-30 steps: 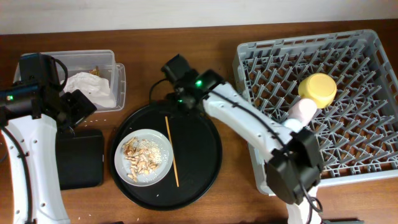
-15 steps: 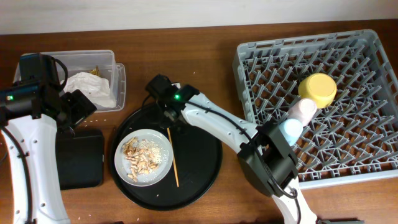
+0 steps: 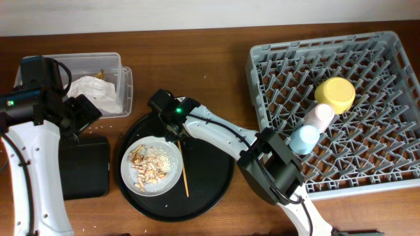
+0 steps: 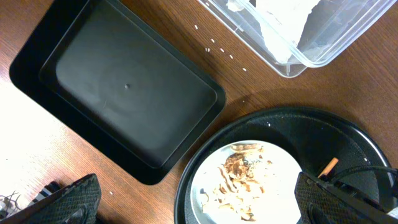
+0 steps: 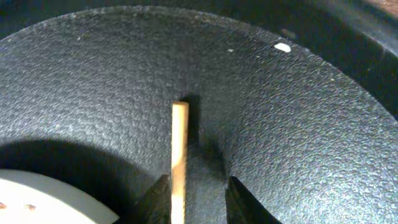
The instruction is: Sort waste into correct bins and load items into the dishwasher rack
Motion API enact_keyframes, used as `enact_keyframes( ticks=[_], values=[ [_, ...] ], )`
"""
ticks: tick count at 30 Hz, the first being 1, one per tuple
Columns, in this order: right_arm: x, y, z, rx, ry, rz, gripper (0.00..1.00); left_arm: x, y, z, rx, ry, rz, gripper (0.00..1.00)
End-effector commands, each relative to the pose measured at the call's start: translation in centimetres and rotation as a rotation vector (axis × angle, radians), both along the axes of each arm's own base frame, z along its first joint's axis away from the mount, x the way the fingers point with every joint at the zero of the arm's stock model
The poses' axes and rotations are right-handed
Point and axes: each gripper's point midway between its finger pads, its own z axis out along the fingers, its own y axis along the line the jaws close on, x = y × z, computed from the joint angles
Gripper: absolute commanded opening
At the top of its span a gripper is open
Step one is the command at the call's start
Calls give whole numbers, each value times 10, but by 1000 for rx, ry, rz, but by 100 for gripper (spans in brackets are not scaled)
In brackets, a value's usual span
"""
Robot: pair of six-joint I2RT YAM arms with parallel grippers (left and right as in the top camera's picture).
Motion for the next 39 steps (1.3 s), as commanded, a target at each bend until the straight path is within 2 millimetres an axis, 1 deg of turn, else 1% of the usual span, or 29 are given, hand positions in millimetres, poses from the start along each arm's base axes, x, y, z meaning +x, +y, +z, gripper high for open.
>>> enact_keyframes(
  ticks=[1, 2, 4, 6, 8, 10, 12, 13, 15, 16, 17, 18, 20, 21, 22, 24, 25, 26, 28, 30, 32, 35, 39],
  values=[
    [-2, -6, -20, -50, 12, -17, 30, -1, 2, 3, 9, -10, 17, 99],
    [-3, -7, -22, -54, 19, -18, 30, -1, 2, 3, 9, -11, 17, 99],
    [-5, -8, -27, -61, 33, -25, 26, -1, 2, 3, 9, -10, 17, 99],
    [-6, -9, -26, -62, 37, -35, 14, -1, 2, 3, 9, -11, 17, 99],
    [-8, -11, -23, -65, 46, -35, 6, -1, 2, 3, 9, -10, 17, 99],
    [-8, -13, -15, -60, 50, -38, 4, -1, 2, 3, 9, -10, 17, 99],
    [-6, -18, -1, -52, 43, -47, 4, -1, 2, 3, 9, -10, 17, 99],
    [-3, -22, 9, -45, 37, -58, 4, -1, 2, 3, 9, -10, 17, 99],
    [8, -40, 47, -24, 18, -95, 4, -1, 2, 3, 9, -11, 17, 99],
    [11, -46, 58, -20, 10, -100, 4, -1, 2, 3, 9, -11, 17, 99],
    [18, -55, 78, -7, -10, -100, 4, -1, 2, 3, 9, -10, 17, 99],
    [23, -64, 94, 4, -26, -96, 4, -1, 2, 3, 9, -11, 17, 99],
    [33, -88, 132, 23, -62, -78, 4, -1, 2, 3, 9, -10, 17, 99],
    [39, -109, 155, 17, -89, -60, 4, -1, 2, 3, 9, -11, 17, 99],
    [44, -134, 176, 6, -118, -43, 4, -1, 2, 3, 9, -11, 17, 99],
    [50, -166, 193, -18, -148, -16, 4, -1, 2, 3, 9, -10, 17, 99],
    [54, -186, 199, -36, -158, -6, 4, -1, 2, 3, 9, -10, 17, 99],
    [56, -201, 201, -53, -158, -1, 4, -1, 2, 3, 9, -10, 17, 99],
    [62, -235, 198, -91, -136, -4, 4, -1, 2, 3, 9, -11, 17, 99],
    [66, -253, 191, -87, -110, -12, 4, -1, 2, 3, 9, -11, 17, 99],
    [69, -261, 185, -60, -90, -4, 4, -1, 2, 3, 9, -11, 17, 99],
    [77, -271, 173, -66, -75, -23, 4, -1, 2, 3, 9, -10, 17, 99],
    [84, -272, 157, -66, -52, -29, 5, -1, 2, 3, 9, -10, 17, 99]
  ],
)
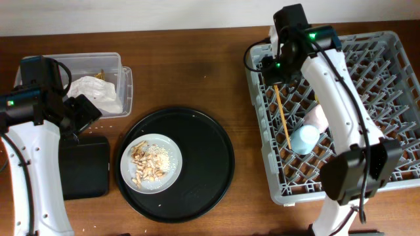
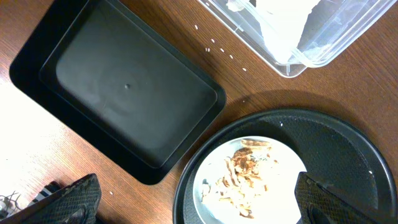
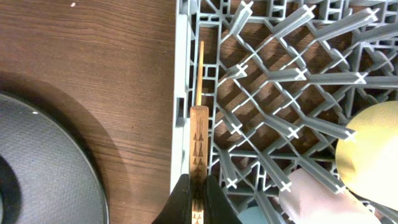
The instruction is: Sort waste into correct bins and load items into the dishwasher rack
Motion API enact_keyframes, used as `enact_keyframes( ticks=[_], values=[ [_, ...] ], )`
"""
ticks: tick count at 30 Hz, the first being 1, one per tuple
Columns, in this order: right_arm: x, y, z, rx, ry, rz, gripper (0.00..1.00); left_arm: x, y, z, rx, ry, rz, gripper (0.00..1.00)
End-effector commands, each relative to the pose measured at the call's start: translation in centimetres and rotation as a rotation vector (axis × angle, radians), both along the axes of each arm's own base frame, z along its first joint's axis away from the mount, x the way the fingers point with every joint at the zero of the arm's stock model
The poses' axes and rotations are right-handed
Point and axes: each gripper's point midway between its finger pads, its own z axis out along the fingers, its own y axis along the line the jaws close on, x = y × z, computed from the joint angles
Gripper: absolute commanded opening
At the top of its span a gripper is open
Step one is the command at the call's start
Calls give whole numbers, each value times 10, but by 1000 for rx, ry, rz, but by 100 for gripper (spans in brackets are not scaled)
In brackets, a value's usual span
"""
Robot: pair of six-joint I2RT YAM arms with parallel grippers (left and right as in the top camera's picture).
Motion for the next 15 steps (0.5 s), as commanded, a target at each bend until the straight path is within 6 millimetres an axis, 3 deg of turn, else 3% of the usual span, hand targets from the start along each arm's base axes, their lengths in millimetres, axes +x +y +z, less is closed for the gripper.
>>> enact_keyframes(
  ticks=[1, 2, 4, 6, 7, 15],
  values=[
    [4, 6, -21, 19, 41, 33, 9, -1, 2, 3, 10, -10, 17, 99],
    [6, 11, -25, 39, 48, 40, 17, -1, 2, 3, 10, -10, 17, 99],
    [7, 12, -29, 49, 56, 34, 44, -1, 2, 3, 10, -11, 17, 99],
    [7, 12, -30, 49, 59, 23, 61, -1, 2, 3, 10, -10, 17, 99],
    [7, 12, -30, 49, 58, 23, 64, -1, 2, 3, 10, -11, 17, 99],
    [-9, 8, -26, 59, 110, -50, 66, -1, 2, 3, 10, -10, 17, 99]
  ],
)
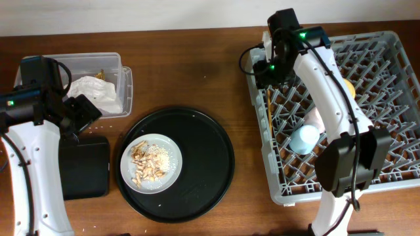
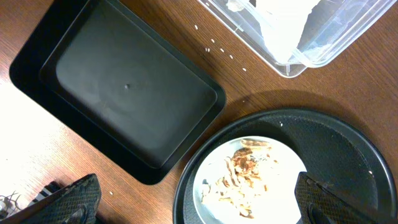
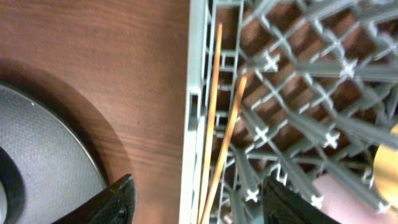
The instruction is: Sort waste into correct bins and load items into the dishwasher rack
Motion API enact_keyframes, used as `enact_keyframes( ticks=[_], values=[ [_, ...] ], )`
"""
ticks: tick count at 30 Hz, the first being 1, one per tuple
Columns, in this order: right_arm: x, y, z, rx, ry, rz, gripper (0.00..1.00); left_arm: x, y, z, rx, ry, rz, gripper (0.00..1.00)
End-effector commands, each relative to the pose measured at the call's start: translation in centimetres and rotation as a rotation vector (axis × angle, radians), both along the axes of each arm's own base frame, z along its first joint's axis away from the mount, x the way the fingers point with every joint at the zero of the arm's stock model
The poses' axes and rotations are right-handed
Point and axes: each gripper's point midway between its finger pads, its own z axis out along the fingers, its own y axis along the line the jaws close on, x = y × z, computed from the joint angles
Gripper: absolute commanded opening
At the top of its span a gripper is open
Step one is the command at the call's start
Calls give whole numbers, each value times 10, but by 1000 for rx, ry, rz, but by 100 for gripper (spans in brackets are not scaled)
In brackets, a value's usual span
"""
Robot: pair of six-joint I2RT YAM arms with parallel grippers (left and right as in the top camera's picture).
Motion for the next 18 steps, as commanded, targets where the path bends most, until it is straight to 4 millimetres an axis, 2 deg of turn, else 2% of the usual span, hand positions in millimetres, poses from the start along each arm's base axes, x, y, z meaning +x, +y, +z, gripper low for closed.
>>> enact_keyframes(
  ticks=[1, 3, 6, 8, 11, 13, 15, 18],
  values=[
    [-9, -1, 6, 25, 20, -64, 72, -1, 2, 3, 9, -10, 17, 99],
    [-12, -6, 23, 30, -10, -97, 84, -1, 2, 3, 9, -10, 17, 99],
    [-25, -40, 58, -11, -69, -239, 86, -1, 2, 3, 9, -10, 17, 99],
    [-42, -64, 84, 1, -97, -319, 99, -1, 2, 3, 9, -11, 17, 99],
    [-72, -105, 111, 7, -108, -452, 99, -1, 2, 3, 9, -10, 17, 99],
    [-91, -134, 119, 0, -96, -537, 99, -1, 2, 3, 9, -11, 17, 99],
    [-104, -144, 116, 36, -48, -582, 99, -1, 2, 3, 9, -11, 17, 99],
    [-108, -160, 114, 47, -31, -637, 99, -1, 2, 3, 9, -10, 17, 99]
  ],
)
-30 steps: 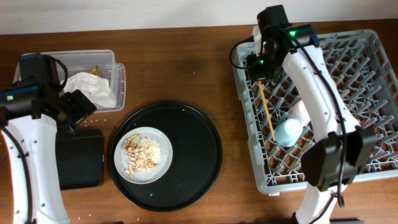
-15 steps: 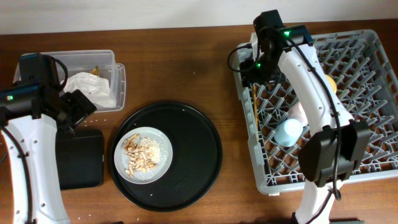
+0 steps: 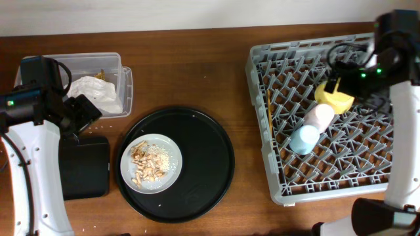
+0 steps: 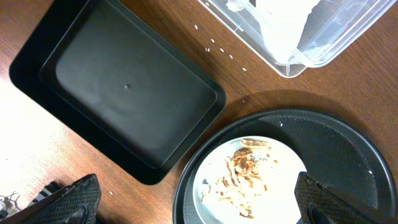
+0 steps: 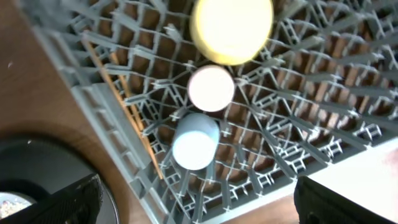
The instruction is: Sort waste into correct bins and load items into the dishwasher rack
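A white plate of food scraps (image 3: 151,162) sits on the round black tray (image 3: 200,190). The grey dishwasher rack (image 3: 275,187) holds two wooden chopsticks (image 3: 269,113) along its left edge, plus a yellow cup (image 3: 335,95), a pink cup (image 3: 318,117) and a blue cup (image 3: 304,139). My right gripper (image 3: 348,69) hangs open and empty high over the rack; its wrist view looks down on the cups (image 5: 211,88) and chopsticks (image 5: 134,124). My left gripper (image 3: 82,111) is open and empty between the bins, above the plate (image 4: 249,180).
A clear bin (image 3: 111,62) with crumpled white paper stands at the back left. A black rectangular bin (image 3: 84,167) lies in front of it, left of the tray. Small crumbs dot the wood between the bins (image 4: 217,46).
My right gripper was open low over the rack's left edge, right above the chopsticks. It now hangs higher over the rack's right part. The left arm has not moved.
My right gripper stood around a chopstick on the black tray beside the plate. Then it was shut on that chopstick over the rack's left edge. Then it was open with the chopstick lying in the rack beside another. Now it is off to the right.
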Motion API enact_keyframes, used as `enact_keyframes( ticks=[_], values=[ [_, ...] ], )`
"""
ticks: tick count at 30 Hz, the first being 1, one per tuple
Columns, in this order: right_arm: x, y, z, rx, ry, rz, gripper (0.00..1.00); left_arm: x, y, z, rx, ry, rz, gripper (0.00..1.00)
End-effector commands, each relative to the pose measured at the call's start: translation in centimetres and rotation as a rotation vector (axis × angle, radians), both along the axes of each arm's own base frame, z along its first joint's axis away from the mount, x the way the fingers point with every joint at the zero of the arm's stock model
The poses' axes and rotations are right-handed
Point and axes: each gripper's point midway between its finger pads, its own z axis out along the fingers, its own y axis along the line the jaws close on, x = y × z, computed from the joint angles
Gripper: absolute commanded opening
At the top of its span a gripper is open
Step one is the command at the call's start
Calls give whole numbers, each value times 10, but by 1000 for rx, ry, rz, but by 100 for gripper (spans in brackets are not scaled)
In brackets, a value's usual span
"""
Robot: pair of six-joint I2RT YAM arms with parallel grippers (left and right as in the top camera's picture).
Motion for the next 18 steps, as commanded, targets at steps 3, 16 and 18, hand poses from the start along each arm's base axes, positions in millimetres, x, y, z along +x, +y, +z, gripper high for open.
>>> enact_keyframes(
  ticks=[3, 16, 18],
  values=[
    [-1, -14, -5, 35, 11, -63, 99, -1, 2, 3, 10, -10, 17, 99],
    [-1, -14, -5, 35, 11, -62, 99, -1, 2, 3, 10, -10, 17, 99],
    [-1, -14, -5, 35, 11, -62, 99, -1, 2, 3, 10, -11, 17, 99]
  ],
)
